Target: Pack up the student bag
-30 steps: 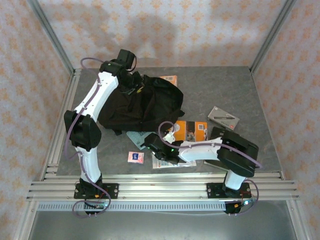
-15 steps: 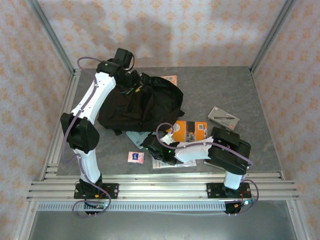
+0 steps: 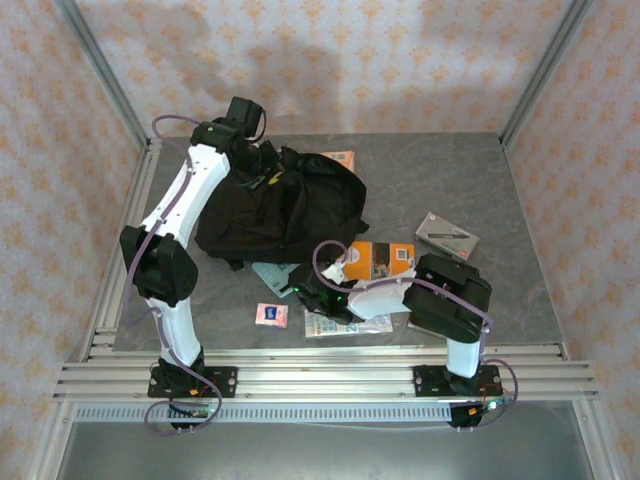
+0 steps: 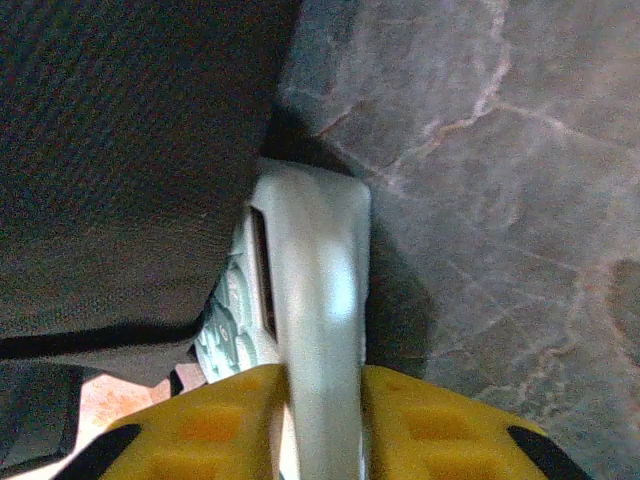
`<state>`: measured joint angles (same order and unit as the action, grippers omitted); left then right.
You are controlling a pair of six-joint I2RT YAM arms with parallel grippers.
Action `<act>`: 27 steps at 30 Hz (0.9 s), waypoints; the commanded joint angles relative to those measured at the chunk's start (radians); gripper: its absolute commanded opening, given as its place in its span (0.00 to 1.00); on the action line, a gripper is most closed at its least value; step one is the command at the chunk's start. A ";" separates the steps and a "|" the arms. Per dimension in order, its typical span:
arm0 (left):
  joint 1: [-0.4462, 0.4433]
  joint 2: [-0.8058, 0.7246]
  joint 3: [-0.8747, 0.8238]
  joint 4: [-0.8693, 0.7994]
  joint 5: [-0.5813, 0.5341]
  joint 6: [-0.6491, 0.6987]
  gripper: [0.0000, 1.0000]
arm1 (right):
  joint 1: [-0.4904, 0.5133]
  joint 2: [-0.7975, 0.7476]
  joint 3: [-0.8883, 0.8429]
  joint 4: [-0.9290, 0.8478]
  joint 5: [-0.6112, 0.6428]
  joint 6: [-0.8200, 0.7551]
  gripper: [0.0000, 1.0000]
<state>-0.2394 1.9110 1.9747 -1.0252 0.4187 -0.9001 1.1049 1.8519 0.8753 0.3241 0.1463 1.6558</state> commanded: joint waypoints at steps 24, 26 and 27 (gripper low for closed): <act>0.036 -0.064 0.058 -0.024 -0.028 0.092 0.00 | -0.155 -0.482 0.088 -0.759 -0.082 -0.236 0.00; 0.036 -0.067 0.063 -0.024 -0.028 0.095 0.00 | -0.188 -0.559 0.100 -0.842 -0.078 -0.312 0.00; 0.034 -0.066 0.069 -0.024 -0.025 0.099 0.00 | -0.199 -0.592 0.106 -0.878 -0.072 -0.340 0.00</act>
<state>-0.2131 1.8835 2.0045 -1.0283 0.4141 -0.8322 0.9337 1.3655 0.9218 -0.4023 0.0422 1.4357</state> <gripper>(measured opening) 0.046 0.095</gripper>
